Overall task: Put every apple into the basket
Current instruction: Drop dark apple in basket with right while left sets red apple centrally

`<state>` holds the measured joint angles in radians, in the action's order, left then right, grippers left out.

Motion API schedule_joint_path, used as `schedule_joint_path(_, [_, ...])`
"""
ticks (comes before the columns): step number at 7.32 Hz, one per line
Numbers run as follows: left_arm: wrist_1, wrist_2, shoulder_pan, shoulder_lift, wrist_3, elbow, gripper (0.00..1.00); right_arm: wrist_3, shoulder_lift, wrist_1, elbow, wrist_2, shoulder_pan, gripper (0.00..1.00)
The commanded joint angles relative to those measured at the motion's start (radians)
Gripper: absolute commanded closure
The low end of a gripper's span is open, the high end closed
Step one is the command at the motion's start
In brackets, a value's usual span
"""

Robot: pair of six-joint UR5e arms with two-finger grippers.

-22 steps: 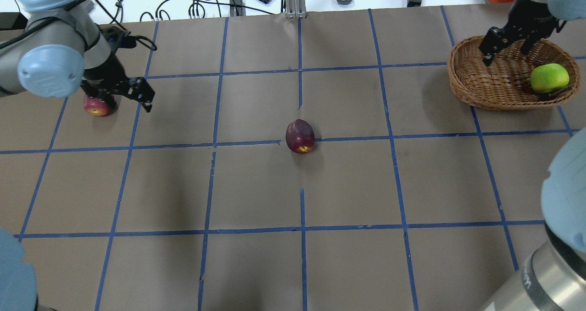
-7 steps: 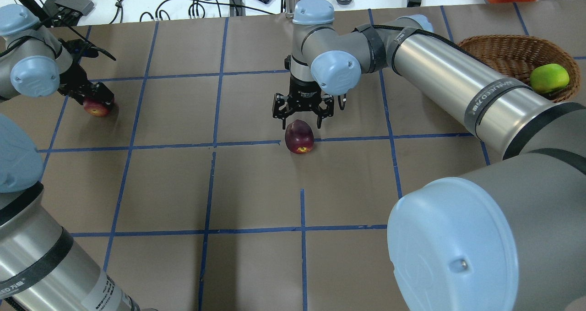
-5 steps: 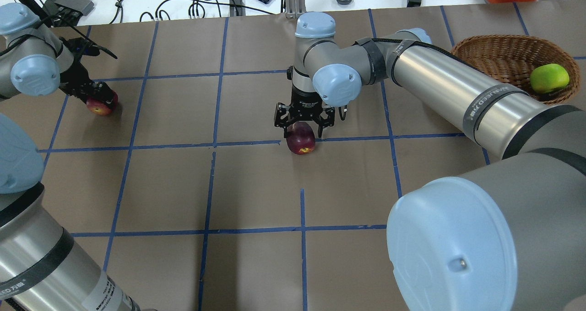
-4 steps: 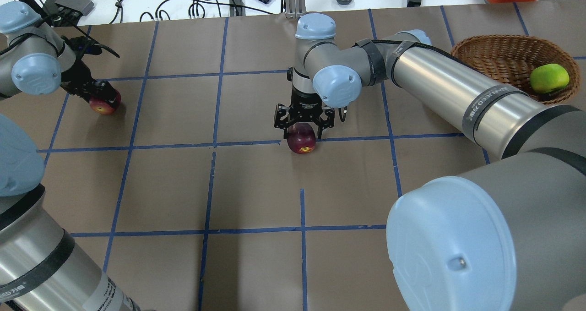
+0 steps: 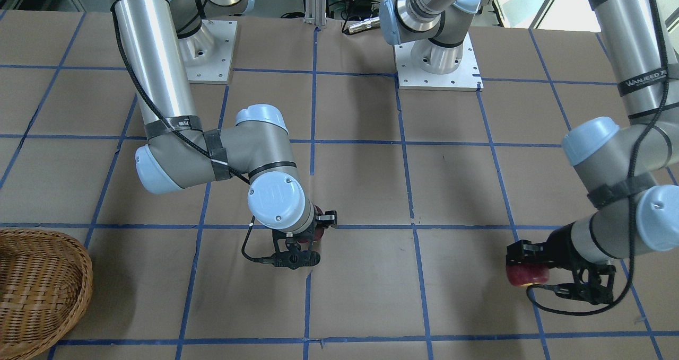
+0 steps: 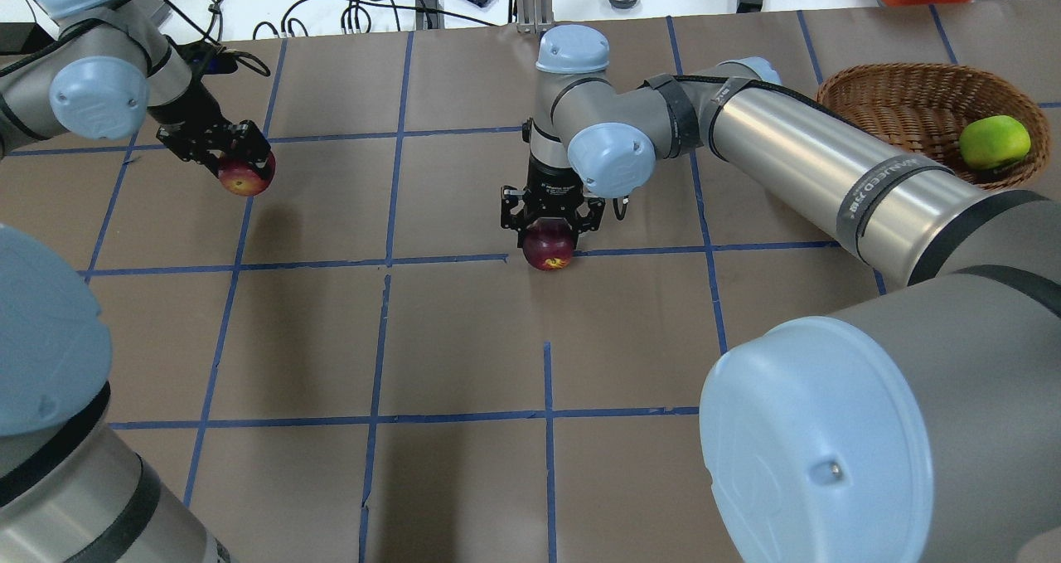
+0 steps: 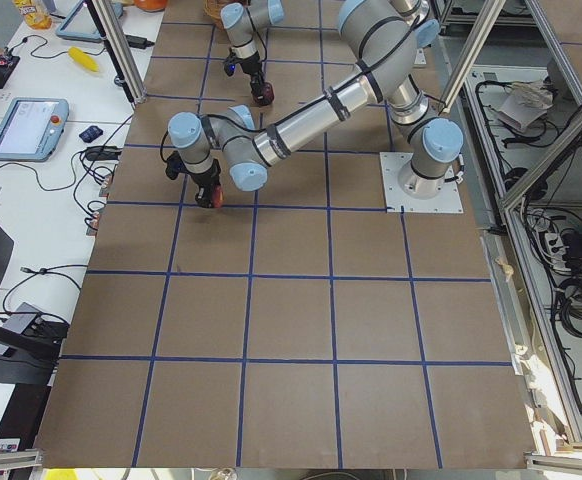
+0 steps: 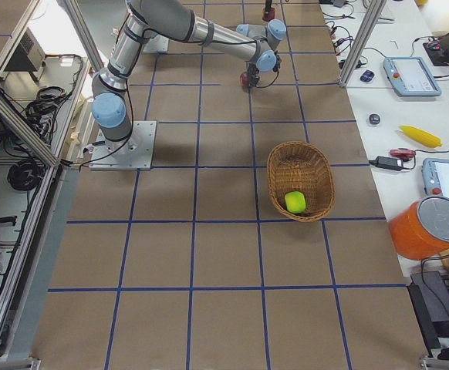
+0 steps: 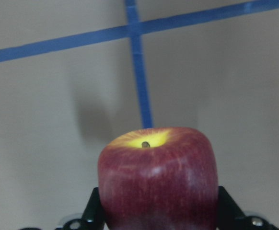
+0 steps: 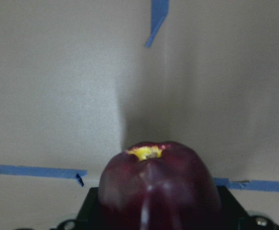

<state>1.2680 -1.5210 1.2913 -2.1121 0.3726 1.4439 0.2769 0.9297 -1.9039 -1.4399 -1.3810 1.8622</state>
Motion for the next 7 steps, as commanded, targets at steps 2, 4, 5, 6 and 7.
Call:
schedule_joint_path(2, [0.021, 0.005, 0.233, 0.067, -0.408, 0.041, 0.78, -0.016, 0.171, 0.104, 0.006, -0.160, -0.200, 1.00])
schedule_joint_path(4, [0.021, 0.002, 0.439, 0.089, -0.640, 0.058, 0.79, -0.248, 0.208, 0.099, 0.015, -0.205, -0.436, 1.00])
schedule_joint_path(5, [-0.001, 0.002, 0.529, 0.095, -0.718, 0.076, 0.79, -0.460, 0.201, 0.088, 0.027, -0.249, -0.551, 1.00])
schedule_joint_path(6, [-0.043, 0.005, 0.593, 0.092, -0.844, 0.091, 0.78, -0.596, 0.170, 0.024, 0.059, -0.266, -0.619, 1.00])
schedule_joint_path(7, [-0.085, 0.001, 0.646, 0.068, -0.892, 0.107, 0.77, -0.635, 0.118, 0.002, 0.102, -0.317, -0.636, 1.00])
